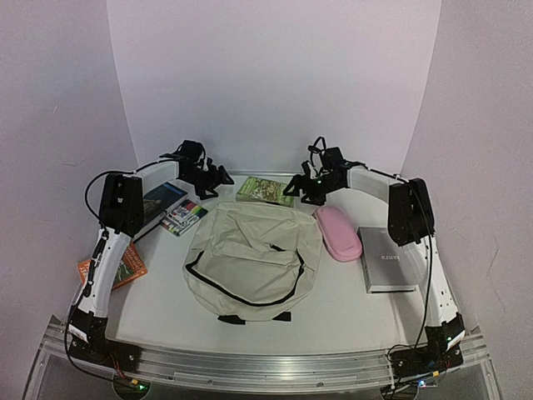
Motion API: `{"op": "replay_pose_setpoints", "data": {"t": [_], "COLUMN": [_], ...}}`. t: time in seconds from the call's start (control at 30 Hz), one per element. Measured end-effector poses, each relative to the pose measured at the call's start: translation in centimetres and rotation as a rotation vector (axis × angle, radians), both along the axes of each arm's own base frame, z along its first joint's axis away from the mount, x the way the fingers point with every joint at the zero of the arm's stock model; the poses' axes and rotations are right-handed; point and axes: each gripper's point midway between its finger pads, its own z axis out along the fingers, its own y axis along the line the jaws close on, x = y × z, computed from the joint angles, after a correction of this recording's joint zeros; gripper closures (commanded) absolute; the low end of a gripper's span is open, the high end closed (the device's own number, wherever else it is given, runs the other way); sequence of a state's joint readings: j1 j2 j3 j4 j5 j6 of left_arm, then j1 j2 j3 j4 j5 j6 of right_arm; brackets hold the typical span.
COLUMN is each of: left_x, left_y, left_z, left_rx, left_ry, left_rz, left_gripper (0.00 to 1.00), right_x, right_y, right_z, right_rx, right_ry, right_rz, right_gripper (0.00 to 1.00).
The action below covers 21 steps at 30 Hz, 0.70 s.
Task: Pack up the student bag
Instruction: Pick up the book from the center of the board.
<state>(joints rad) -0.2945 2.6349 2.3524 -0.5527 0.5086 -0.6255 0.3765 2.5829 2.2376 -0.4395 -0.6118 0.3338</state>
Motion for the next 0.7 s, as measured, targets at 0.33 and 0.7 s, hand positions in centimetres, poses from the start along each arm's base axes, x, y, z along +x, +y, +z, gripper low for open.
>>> {"op": "replay_pose_setpoints", "data": {"t": [0.33,0.7], "left_x": [0.6,-1.1], "left_y": [-2.3,-6.4], "left_z": [-1.5,-0.8], "left_rx": [-0.113,-0.219], "left_ry": [0.002,-0.019], "left_rz": [-0.042,-0.163], "left_gripper": [0.37,0.70], "right_x": [1.3,1.6], "right_y": [1.5,2.1], "right_z": [-2.1,-2.5], "right_rx": [0.012,0.034], "right_ry": [-0.019,-0.020], "right_rz": [-0.034,-0.047], "right_gripper": [0.31,0.51]}}
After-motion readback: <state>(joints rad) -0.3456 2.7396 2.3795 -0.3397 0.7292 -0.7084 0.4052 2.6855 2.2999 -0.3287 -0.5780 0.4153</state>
